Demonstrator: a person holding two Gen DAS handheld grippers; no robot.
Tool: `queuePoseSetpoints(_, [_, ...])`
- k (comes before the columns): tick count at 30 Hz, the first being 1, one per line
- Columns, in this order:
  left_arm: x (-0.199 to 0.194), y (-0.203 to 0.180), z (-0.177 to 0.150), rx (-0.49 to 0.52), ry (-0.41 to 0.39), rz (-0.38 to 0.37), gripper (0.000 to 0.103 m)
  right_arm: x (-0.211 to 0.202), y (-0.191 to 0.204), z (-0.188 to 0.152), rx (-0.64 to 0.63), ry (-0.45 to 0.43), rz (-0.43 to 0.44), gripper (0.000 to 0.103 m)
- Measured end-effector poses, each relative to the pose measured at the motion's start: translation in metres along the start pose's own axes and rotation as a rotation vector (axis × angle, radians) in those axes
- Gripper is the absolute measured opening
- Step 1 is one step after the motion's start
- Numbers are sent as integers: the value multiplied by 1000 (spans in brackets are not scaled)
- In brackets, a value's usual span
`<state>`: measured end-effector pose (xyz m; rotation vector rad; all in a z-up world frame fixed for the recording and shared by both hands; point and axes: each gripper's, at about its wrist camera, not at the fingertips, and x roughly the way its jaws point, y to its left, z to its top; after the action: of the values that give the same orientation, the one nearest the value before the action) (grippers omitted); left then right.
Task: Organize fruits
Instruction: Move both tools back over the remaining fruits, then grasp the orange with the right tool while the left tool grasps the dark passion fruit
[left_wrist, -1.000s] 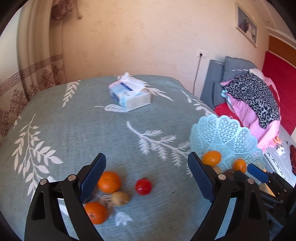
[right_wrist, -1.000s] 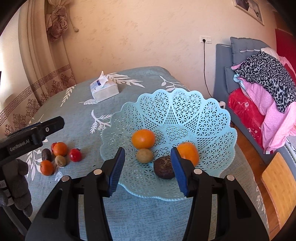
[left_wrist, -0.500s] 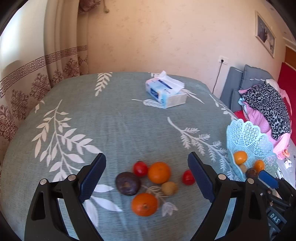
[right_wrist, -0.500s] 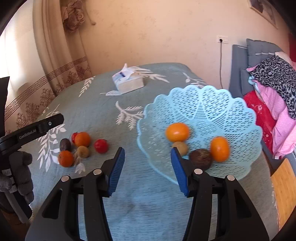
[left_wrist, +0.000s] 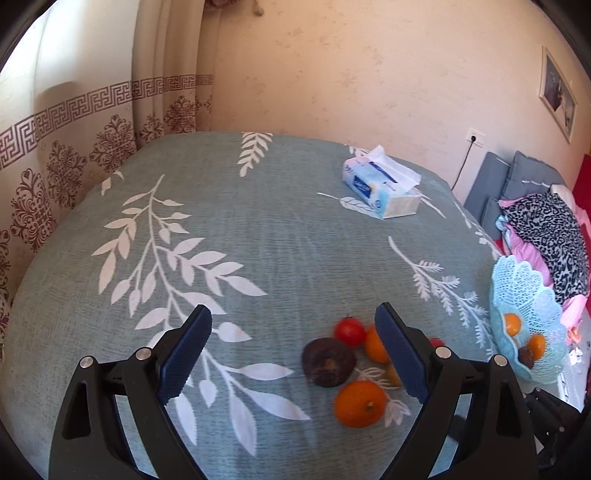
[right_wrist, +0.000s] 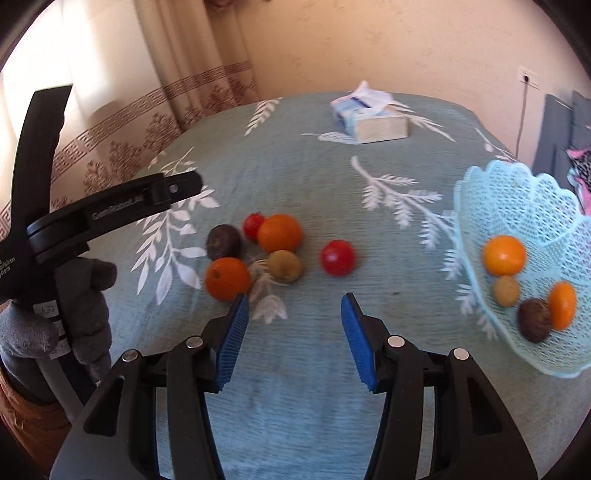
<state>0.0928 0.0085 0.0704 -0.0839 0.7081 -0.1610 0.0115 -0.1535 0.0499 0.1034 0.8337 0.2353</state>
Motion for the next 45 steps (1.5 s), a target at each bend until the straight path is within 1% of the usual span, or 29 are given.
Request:
queuePoseSetpoints(4, [-1, 7, -2, 6, -16, 28, 89, 19, 19, 3, -46, 32, 12, 54])
queuePoseSetpoints(10, [-3, 14, -3, 11, -37, 48, 89, 45, 35, 8, -72, 78, 22, 54])
queuePoseSetpoints(25, [-1, 21, -6, 3, -42, 47, 89, 71, 57, 10, -125, 100, 15, 54])
queuePoseSetpoints(26, [0, 22, -6, 3, -41, 47, 89, 71, 57, 10, -128, 96, 14, 53])
queuePoseSetpoints(29, [1, 21, -7, 3, -38, 47, 89, 70, 56, 9, -135, 91, 11, 41])
queuePoseSetpoints(33, [3, 21, -7, 4, -32, 46, 89, 66, 52, 8, -126, 88, 13, 41])
queuePoseSetpoints(39, [7, 19, -10, 11, -18, 44, 89, 47, 38, 5, -93, 57, -2, 41])
queuePoseSetpoints(45, [14, 9, -15, 40, 7, 20, 89, 33, 21, 1, -57, 35, -23, 41])
